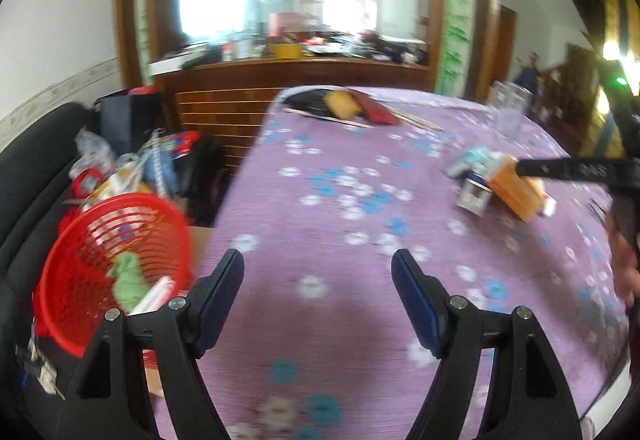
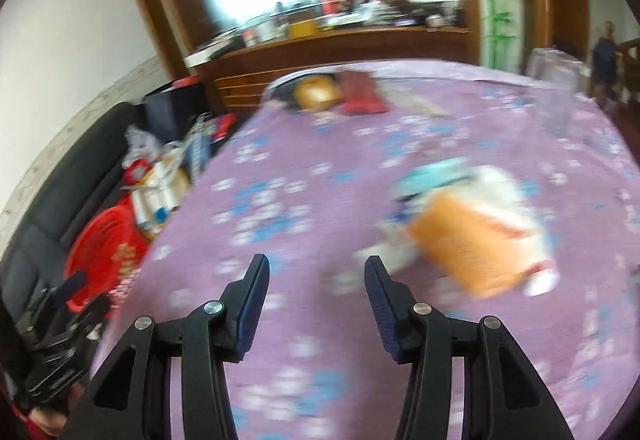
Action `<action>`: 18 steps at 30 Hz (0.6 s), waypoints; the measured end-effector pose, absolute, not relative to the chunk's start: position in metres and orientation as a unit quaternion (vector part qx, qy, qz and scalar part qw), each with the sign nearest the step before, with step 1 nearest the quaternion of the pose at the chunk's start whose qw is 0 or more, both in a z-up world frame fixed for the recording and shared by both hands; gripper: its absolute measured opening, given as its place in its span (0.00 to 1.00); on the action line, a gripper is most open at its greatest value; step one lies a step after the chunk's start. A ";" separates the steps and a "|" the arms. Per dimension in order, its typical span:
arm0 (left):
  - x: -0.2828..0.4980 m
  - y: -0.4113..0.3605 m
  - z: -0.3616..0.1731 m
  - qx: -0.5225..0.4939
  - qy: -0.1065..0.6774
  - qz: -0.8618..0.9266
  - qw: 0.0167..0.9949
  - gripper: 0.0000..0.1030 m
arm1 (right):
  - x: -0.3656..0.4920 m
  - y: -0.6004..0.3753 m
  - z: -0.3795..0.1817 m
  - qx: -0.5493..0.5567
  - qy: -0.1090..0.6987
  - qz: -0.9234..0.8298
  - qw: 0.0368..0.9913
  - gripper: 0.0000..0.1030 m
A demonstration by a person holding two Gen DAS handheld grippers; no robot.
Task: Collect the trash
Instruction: 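Grasp the orange medicine box with the right gripper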
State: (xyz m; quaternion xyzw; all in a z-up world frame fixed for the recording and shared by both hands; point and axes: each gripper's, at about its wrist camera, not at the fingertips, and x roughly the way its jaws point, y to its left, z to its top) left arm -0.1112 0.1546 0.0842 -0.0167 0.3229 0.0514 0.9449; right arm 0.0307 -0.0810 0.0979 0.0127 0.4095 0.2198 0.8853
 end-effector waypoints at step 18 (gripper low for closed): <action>-0.079 0.064 0.079 0.053 0.358 -0.022 0.932 0.74 | 0.076 -0.110 0.055 -0.138 0.416 0.243 0.866 0.48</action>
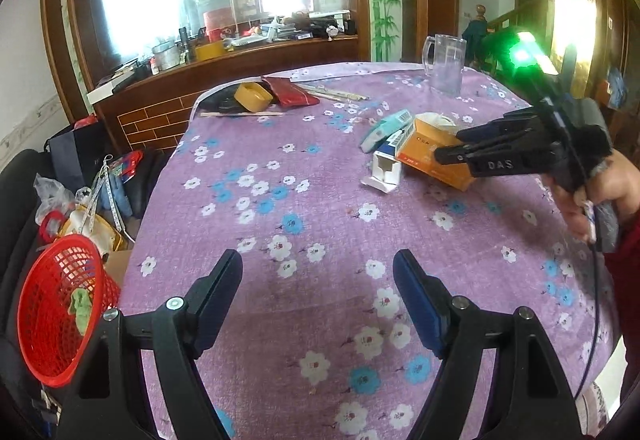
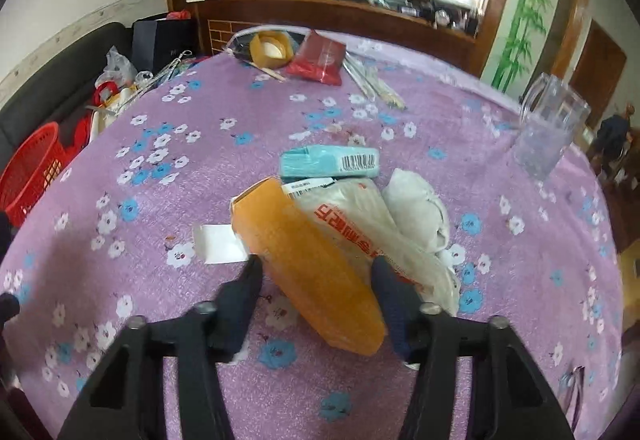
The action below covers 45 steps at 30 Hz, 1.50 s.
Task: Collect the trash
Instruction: 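Grasp the orange medicine box with the right gripper, then grasp the blue-and-white box with the left gripper while the right gripper holds the orange box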
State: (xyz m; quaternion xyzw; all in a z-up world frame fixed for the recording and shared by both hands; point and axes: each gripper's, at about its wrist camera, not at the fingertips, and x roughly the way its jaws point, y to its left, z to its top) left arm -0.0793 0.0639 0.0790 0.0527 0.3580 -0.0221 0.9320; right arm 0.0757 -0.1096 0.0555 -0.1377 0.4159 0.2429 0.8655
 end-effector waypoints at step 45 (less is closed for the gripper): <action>0.109 -0.032 0.029 0.113 0.446 -0.094 0.883 0.44 | 0.076 -0.209 0.072 0.137 0.338 0.263 0.893 0.23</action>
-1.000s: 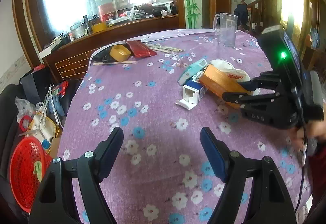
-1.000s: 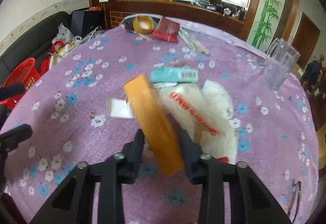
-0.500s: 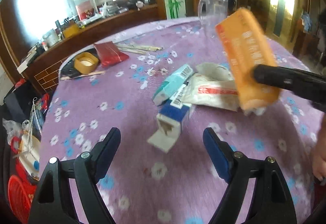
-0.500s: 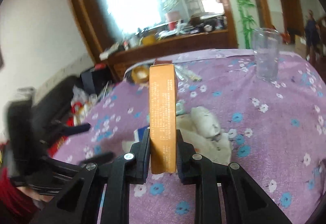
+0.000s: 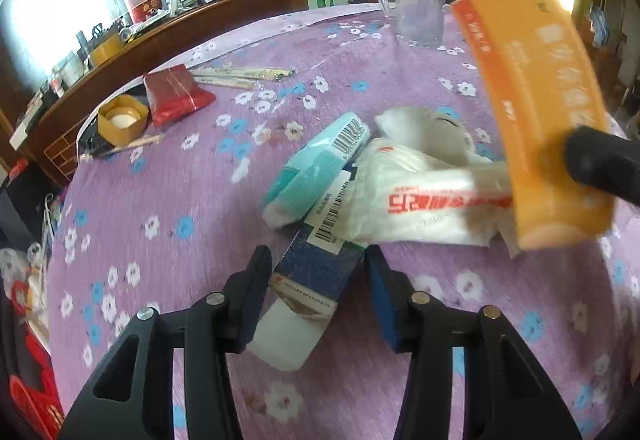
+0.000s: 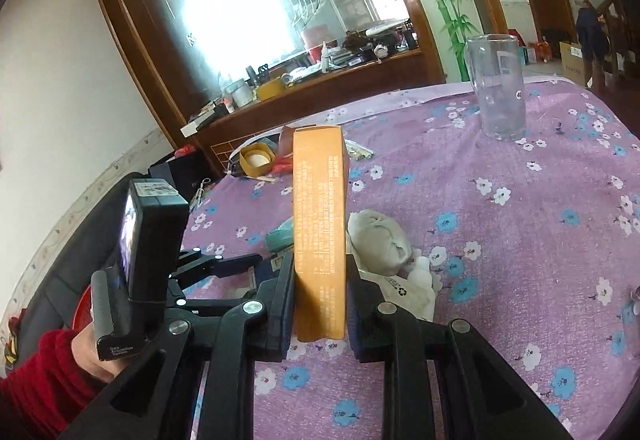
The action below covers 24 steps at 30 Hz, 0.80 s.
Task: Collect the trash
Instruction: 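Grasp the blue-and-white box with the left gripper while the right gripper holds the orange box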
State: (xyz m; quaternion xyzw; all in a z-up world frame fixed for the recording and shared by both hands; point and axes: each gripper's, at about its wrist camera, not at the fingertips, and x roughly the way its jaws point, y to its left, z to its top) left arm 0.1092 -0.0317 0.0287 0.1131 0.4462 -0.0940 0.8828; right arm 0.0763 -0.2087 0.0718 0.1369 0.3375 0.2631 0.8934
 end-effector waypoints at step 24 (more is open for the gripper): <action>0.014 0.012 0.022 0.056 0.445 -0.054 0.892 0.32 | 0.040 -0.173 0.077 0.092 0.368 0.265 0.886 0.23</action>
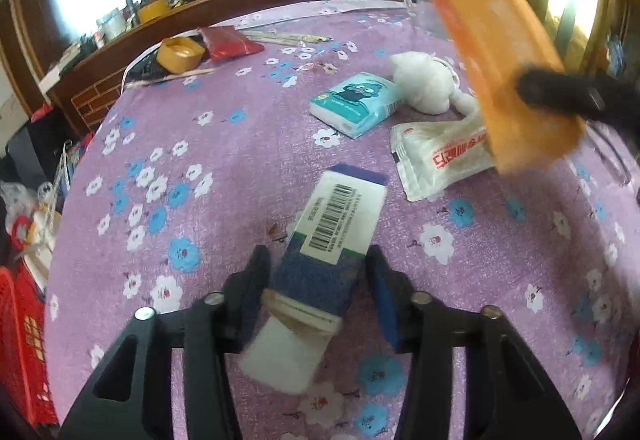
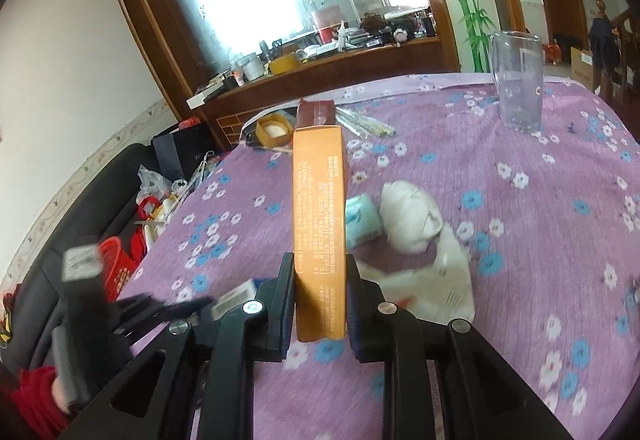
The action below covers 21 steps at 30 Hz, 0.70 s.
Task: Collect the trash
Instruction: 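Grasp the blue-and-white box with the left gripper while the right gripper holds the orange box, then carry the blue-and-white box and orange box over the red basket with both grippers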
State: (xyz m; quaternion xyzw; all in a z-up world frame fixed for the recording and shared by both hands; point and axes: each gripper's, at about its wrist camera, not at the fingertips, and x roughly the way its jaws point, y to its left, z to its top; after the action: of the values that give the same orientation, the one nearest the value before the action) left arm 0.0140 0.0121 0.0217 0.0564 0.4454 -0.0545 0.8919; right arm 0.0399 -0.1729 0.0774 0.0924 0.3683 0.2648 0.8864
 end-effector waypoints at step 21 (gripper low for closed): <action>-0.096 0.053 0.072 0.033 0.296 0.038 0.954 0.32 | -0.083 -0.117 0.077 0.062 0.355 0.212 0.908 0.23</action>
State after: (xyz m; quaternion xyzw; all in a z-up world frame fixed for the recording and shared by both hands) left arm -0.0957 0.0532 0.0718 0.0332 0.2959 0.0381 0.9539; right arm -0.0832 -0.1168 0.0766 0.0620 0.3552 0.2121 0.9083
